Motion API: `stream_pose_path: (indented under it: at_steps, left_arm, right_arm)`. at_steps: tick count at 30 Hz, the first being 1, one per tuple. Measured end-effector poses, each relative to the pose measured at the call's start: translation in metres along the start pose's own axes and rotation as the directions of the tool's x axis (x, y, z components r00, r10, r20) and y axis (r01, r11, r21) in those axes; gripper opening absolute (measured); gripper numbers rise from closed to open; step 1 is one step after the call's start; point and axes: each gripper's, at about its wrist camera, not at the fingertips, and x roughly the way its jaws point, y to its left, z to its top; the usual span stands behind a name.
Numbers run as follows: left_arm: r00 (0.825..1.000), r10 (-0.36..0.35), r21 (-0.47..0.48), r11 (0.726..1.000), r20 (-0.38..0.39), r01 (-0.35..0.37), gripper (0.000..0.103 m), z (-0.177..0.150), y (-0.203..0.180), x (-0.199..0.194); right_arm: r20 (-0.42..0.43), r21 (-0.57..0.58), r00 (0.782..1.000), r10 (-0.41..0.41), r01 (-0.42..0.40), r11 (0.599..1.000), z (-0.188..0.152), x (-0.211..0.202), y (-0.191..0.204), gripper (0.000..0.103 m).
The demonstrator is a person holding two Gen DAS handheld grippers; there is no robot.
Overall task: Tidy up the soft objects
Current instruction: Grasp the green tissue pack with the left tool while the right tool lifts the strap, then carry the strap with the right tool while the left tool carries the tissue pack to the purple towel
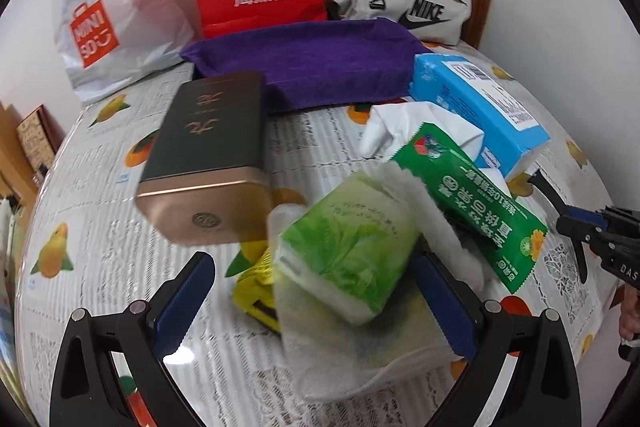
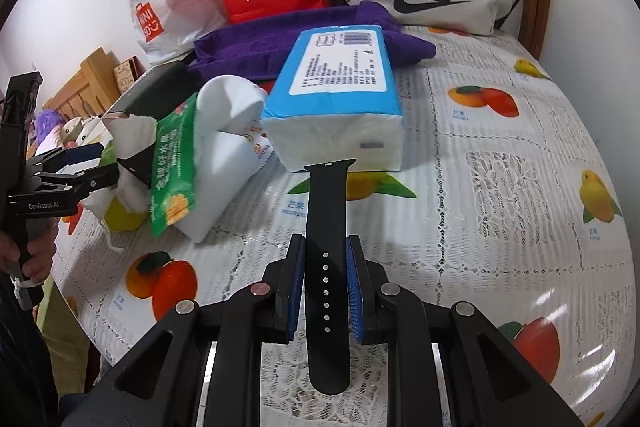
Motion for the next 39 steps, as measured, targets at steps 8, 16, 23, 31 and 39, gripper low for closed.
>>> stream_pose_path:
  at_steps: [8, 16, 23, 31, 39]
  left_arm:
    - [1.0, -0.022, 0.03, 0.999, -0.009, 0.022, 0.073, 0.004, -0.002, 0.006]
    - [0.999, -0.03, -0.002, 1.0, 0.018, 0.03, 0.063, 0.001, 0.007, -0.009]
    - [0.998, -0.022, -0.069, 0.997, 0.051, 0.026, 0.063, -0.007, 0.022, -0.03]
    - [0.995, 0.002, -0.132, 0.991, 0.098, 0.011, 0.063, -0.016, 0.037, -0.061]
    - [0.988, 0.027, -0.163, 0.987, 0.152, -0.002, 0.063, -0.013, 0.043, -0.092]
  right_arm:
    - [-0.021, 0.026, 1.0, 0.002, -0.002, 1.0, 0.002, 0.012, -0.007, 0.02]
    - [-0.021, 0.028, 1.0, 0.0, 0.001, 1.0, 0.003, 0.013, -0.005, 0.02]
    - [-0.014, 0.029, 1.0, 0.005, -0.005, 1.0, 0.002, 0.006, 0.001, 0.02]
    - [0.031, -0.002, 0.999, 0.018, -0.017, 1.0, 0.006, -0.015, 0.017, 0.02]
    - [0.092, -0.034, 0.995, 0.045, -0.042, 0.999, 0.014, -0.044, 0.035, 0.02]
